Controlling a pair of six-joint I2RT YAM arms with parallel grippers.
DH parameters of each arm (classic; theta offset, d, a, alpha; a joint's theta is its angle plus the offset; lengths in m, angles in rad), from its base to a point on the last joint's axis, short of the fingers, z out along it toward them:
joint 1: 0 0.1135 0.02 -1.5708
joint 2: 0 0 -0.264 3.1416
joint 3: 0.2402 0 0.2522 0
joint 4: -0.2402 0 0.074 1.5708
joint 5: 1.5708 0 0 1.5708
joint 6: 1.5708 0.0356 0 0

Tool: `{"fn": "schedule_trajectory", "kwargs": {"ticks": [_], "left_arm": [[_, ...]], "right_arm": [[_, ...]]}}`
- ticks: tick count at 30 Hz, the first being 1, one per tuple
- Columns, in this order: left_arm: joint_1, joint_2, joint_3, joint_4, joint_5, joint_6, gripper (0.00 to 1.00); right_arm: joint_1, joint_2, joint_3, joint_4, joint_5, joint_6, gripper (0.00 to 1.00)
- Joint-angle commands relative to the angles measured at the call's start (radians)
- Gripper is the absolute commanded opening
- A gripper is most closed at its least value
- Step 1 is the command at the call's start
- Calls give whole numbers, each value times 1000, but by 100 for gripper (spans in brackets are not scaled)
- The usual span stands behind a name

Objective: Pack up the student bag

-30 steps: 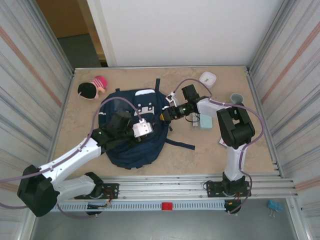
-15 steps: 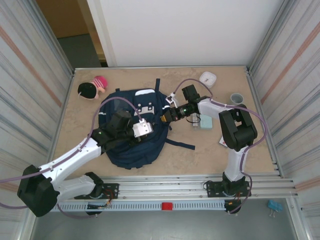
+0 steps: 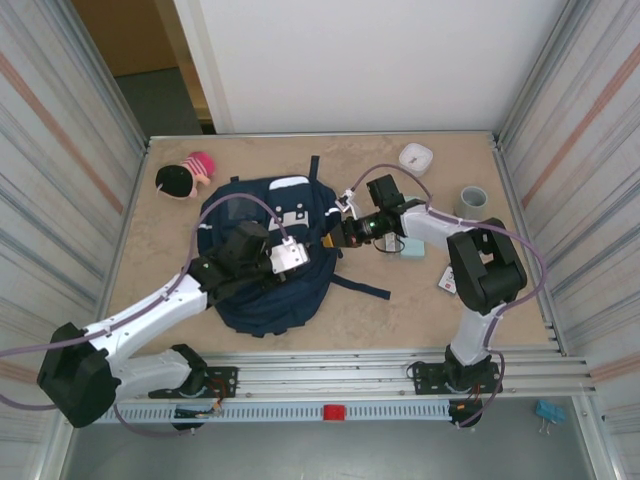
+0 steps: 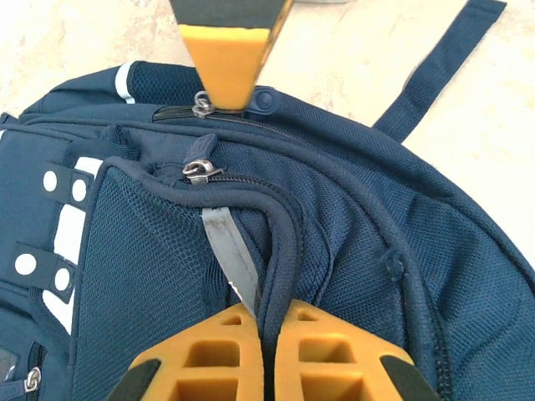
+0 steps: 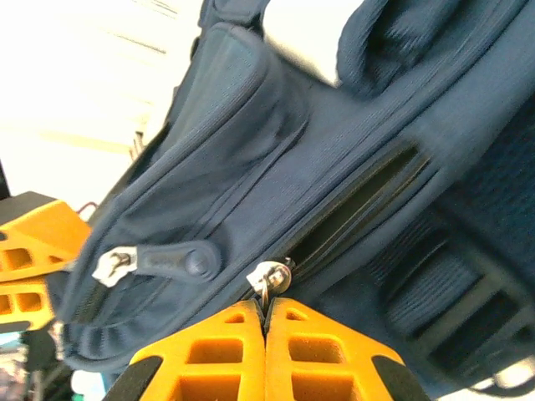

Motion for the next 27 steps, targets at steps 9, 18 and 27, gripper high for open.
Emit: {"fn": "schedule_trajectory", "kwargs": {"ticks": [9,18,27], "left_arm": [[9,30,16,105,-190,-76,0],[0,54,0,231,-139,-181,0],[0,-23,-66,332,-40,-220,0]], "right_arm": [[129,-197,-171,220,-58,392,0],[295,-247,-290,538,93,714,0],[269,-397,-386,513,234,737,48]]}}
